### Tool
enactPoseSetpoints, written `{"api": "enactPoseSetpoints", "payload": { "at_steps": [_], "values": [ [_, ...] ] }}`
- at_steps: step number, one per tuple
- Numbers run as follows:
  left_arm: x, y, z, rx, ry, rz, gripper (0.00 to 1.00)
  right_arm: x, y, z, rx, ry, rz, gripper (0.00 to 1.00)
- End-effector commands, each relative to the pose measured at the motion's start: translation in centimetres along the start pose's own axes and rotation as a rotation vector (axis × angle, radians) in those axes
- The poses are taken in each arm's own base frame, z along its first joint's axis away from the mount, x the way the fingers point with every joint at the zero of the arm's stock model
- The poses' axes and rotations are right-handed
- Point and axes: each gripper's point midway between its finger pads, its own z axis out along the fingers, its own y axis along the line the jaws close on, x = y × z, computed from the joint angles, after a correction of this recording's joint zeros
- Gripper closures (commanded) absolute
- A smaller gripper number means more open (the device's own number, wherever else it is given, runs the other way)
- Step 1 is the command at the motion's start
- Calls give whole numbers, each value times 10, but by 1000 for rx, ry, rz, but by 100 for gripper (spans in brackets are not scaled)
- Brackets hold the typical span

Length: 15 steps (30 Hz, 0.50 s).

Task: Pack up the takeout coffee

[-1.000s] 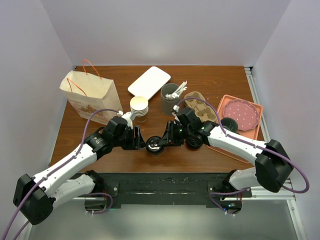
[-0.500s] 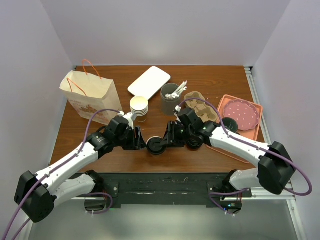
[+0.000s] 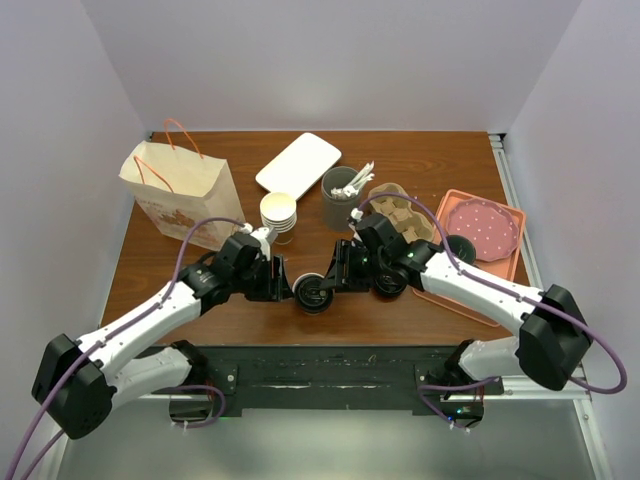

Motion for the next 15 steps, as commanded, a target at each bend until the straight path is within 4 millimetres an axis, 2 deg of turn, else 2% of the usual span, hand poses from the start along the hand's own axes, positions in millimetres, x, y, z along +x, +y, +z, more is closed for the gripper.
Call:
{"api": "enactPoseSetpoints", "payload": {
  "at_steps": [1,7,15],
  "values": [
    [-24,-8,-2,8,-51,58,43,-8,14,-2,-31,-16,-40,51],
    [-34,-13,-3,0,-49,81,43,-12,16,2,-30,-15,-41,55],
    [-44,-11,-17,-37,-87,90,43,-17,18,3,-14,-23,-42,61]
  ]
}}
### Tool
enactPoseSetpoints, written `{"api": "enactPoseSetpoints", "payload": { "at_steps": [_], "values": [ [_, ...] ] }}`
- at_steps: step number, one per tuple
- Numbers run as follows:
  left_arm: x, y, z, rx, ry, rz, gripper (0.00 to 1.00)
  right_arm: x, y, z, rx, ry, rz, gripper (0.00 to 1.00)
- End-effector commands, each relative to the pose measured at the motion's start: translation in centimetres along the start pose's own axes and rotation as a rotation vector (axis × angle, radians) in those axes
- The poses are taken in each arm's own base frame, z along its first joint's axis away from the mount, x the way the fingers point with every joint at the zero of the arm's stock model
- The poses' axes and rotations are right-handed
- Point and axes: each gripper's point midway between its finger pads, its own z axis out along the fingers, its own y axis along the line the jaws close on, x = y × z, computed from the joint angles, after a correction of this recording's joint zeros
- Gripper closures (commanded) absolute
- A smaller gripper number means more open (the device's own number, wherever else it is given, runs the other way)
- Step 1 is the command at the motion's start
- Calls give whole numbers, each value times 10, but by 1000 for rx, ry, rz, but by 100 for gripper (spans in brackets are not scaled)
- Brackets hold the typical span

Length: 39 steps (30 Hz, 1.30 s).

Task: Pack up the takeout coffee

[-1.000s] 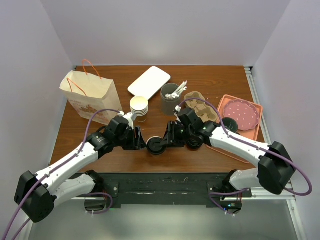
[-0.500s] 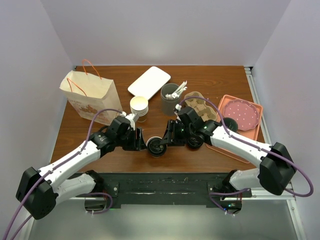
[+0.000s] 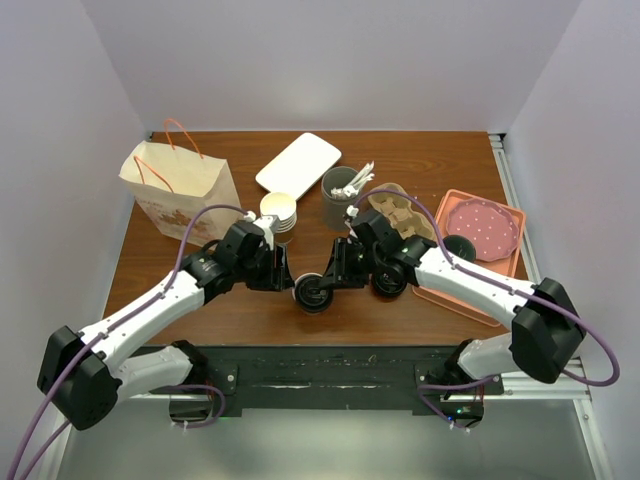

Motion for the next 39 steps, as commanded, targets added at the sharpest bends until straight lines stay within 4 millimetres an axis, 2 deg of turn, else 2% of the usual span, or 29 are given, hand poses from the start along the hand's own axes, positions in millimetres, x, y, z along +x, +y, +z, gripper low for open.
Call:
{"api": "enactPoseSetpoints", "payload": {
  "at_steps": [1,8,20,27,30,36,39],
  "values": [
    [-22,-5,-14,4,-75,38,43,-12,17,-6,-29,-35,-31,61],
    [-14,-14,-8,72,-50,44,42,-15,19,-3,-30,-31,-32,63],
    [-11,-10,-4,61,-37,49,43,-24,20,2,2,-41,-54,62],
    [-16,-13,-10,58,-43,59,42,-26,24,-10,4,-48,-84,48],
    [-13,-12,-13,59,-30,66,42,-20,19,-12,16,-36,-87,44],
    [5,-8,-10,77,9,67,43,-8,10,-12,12,-6,-117,43],
    [7,-8,-7,84,13,61,43,-6,9,-7,10,6,-123,42]
  ]
}}
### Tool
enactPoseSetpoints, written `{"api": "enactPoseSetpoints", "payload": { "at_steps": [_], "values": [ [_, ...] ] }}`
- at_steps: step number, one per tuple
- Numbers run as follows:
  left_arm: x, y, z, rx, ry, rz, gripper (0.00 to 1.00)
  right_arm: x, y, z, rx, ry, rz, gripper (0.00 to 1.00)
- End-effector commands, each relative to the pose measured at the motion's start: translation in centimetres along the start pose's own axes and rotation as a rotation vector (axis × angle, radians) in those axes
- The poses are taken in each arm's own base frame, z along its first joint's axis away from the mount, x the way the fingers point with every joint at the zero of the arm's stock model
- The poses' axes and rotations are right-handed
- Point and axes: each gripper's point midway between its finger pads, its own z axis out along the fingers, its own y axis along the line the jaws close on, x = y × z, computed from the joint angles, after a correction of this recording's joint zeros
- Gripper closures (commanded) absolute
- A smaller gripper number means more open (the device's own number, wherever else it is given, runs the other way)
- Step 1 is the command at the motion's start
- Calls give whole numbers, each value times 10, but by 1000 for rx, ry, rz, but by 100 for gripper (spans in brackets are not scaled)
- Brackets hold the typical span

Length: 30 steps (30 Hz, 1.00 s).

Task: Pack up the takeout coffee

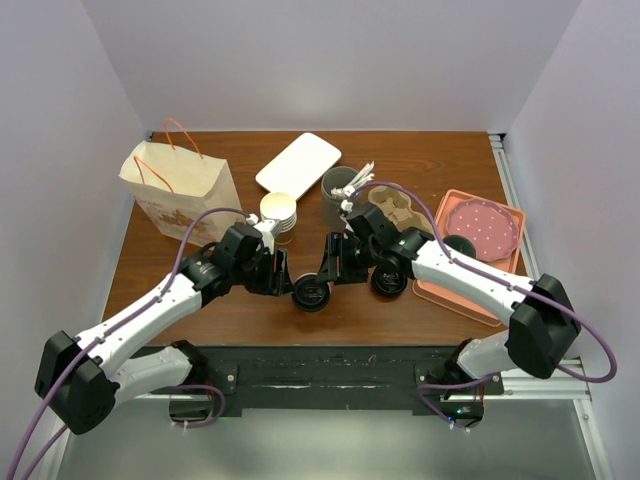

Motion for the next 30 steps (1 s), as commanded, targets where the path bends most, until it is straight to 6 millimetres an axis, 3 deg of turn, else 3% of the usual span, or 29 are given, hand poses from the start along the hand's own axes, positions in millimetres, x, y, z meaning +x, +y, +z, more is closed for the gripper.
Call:
{"api": "enactPoseSetpoints", "payload": {
  "at_steps": [1,8,30],
  "values": [
    [1,-4,1,40,0,11,43,5,3,-1,-21,13,-43,42],
    [-3,-7,5,54,-6,6,43,4,0,5,7,29,-65,43],
    [-13,8,10,-37,-26,36,44,-11,5,15,23,11,-96,62]
  ]
}}
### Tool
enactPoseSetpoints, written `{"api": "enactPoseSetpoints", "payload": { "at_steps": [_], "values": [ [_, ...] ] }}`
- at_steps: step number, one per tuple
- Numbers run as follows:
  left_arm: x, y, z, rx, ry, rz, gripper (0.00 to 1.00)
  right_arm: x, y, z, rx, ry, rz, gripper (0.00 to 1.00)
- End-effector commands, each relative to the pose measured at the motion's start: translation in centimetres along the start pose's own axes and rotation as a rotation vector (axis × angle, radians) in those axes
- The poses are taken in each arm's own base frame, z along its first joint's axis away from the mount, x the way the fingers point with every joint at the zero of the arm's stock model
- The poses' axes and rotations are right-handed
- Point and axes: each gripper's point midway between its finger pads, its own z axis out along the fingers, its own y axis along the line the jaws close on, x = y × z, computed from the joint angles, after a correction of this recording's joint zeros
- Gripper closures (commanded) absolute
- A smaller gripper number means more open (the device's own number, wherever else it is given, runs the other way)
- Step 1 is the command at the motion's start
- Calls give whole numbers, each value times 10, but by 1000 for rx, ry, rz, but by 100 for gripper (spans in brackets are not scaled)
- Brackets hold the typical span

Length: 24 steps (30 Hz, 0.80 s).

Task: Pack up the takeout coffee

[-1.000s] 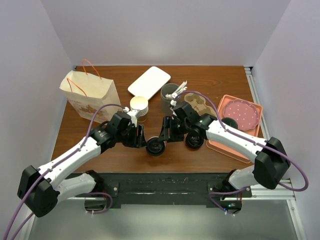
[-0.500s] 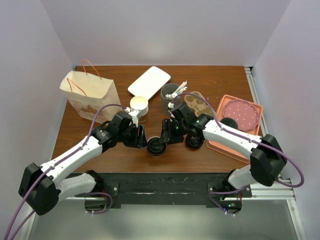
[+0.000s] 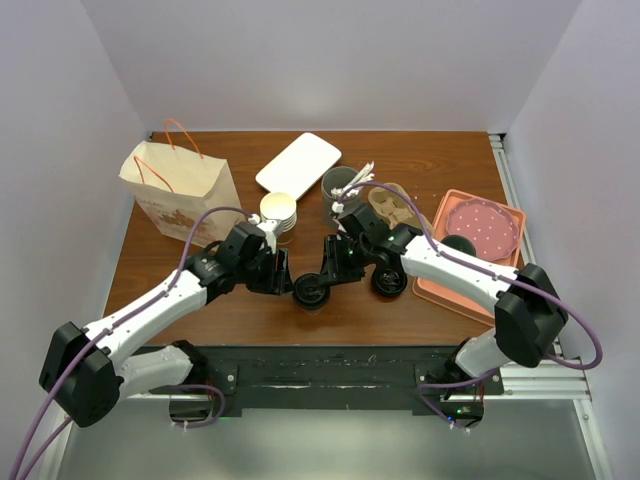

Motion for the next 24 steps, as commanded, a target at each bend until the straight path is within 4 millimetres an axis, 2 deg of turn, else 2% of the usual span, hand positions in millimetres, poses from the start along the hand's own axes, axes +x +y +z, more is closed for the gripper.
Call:
{"api": "enactPoseSetpoints", "payload": {
  "at_steps": [1,12,15,20,24],
  "values": [
    [-17,-1,-2,-10,-47,40,44,-17,13,-2,-19,-39,-30,62],
    [-17,0,3,-13,-40,43,44,-15,3,0,25,-38,-28,62],
    [-19,-4,1,2,-39,47,44,-12,1,0,31,-33,-27,61],
    [-34,-20,-13,37,-51,52,41,-11,5,-2,10,-31,-26,59],
    [-43,-28,-19,55,-67,55,39,-13,11,-4,-17,-35,-23,52]
  ]
}}
